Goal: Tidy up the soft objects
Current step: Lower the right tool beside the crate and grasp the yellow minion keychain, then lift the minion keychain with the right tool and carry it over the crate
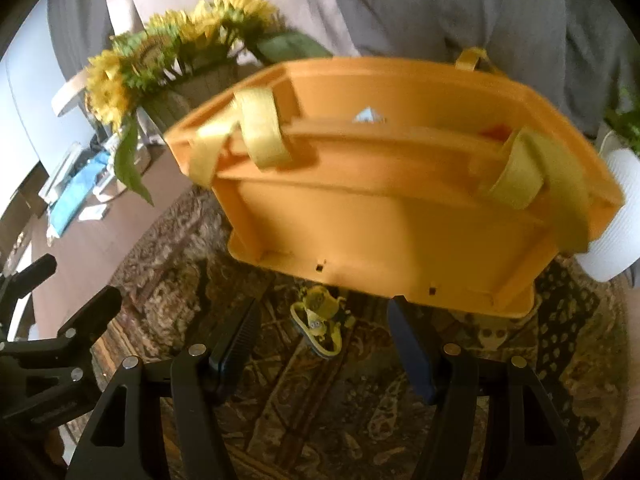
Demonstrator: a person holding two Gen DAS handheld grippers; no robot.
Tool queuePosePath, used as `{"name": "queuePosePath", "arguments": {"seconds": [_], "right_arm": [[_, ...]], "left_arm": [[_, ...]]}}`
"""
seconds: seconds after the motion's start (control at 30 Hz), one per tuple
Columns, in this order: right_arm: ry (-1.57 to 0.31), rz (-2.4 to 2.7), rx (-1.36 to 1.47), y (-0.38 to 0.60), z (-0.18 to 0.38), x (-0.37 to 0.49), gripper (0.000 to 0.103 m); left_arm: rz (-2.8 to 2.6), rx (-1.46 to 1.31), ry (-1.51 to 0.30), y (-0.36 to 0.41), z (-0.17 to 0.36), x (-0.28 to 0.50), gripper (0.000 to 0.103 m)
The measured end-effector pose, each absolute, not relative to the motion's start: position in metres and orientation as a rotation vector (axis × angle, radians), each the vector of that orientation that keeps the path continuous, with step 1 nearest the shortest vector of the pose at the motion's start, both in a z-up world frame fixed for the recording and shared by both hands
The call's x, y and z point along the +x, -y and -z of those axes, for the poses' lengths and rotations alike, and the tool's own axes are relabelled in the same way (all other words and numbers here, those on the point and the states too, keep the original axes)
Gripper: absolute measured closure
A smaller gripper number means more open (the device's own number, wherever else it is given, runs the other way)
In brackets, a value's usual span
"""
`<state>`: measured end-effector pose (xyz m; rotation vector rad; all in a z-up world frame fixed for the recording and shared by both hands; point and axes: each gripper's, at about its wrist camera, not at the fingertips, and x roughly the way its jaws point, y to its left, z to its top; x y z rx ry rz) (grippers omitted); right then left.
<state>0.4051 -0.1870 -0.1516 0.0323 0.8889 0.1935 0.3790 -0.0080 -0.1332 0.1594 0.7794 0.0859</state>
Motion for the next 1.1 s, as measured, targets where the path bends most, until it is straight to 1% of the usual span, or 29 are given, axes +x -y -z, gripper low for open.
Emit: {"name": "queuePosePath", "arguments": {"seconds": [0.27, 0.47, 0.63, 0.87, 0.93, 1.03, 1.07, 1.1], "right_arm": [[-0.934, -0.188, 0.008, 0.185, 0.175, 0.419, 0.037], [-0.95, -0.186, 0.002, 0.184, 0.187, 0.428, 0.038], [-0.961, -0.187, 0.005, 0.182, 0.195, 0.435, 0.042], [-0.973, -0.188, 0.015, 0.184, 0.204, 0.444, 0.052], [-0.977, -0.199, 0.021, 0.183, 0.206, 0.445, 0.054], [-0.97, -0.214, 0.011, 0.18, 0.206, 0.443, 0.061], [-0.971, -0.223, 0.014, 0.18, 0.206, 0.443, 0.066], [-0.973, -0.234, 0.018, 0.179, 0.205, 0.442, 0.067]], "left_arm": [[-0.1, 0.176, -0.855, 0.008, 0.16, 0.392, 0.0], [-0.109, 0.183, -0.876, 0.006, 0.17, 0.4, 0.0], [-0.116, 0.19, -0.886, 0.006, 0.176, 0.408, 0.0], [-0.115, 0.195, -0.9, 0.005, 0.182, 0.415, 0.0], [-0.115, 0.194, -0.905, 0.005, 0.183, 0.416, 0.0], [-0.117, 0.191, -0.908, 0.004, 0.184, 0.418, 0.0], [-0.117, 0.189, -0.91, 0.004, 0.184, 0.418, 0.0], [-0.115, 0.185, -0.912, 0.004, 0.185, 0.418, 0.0]]}}
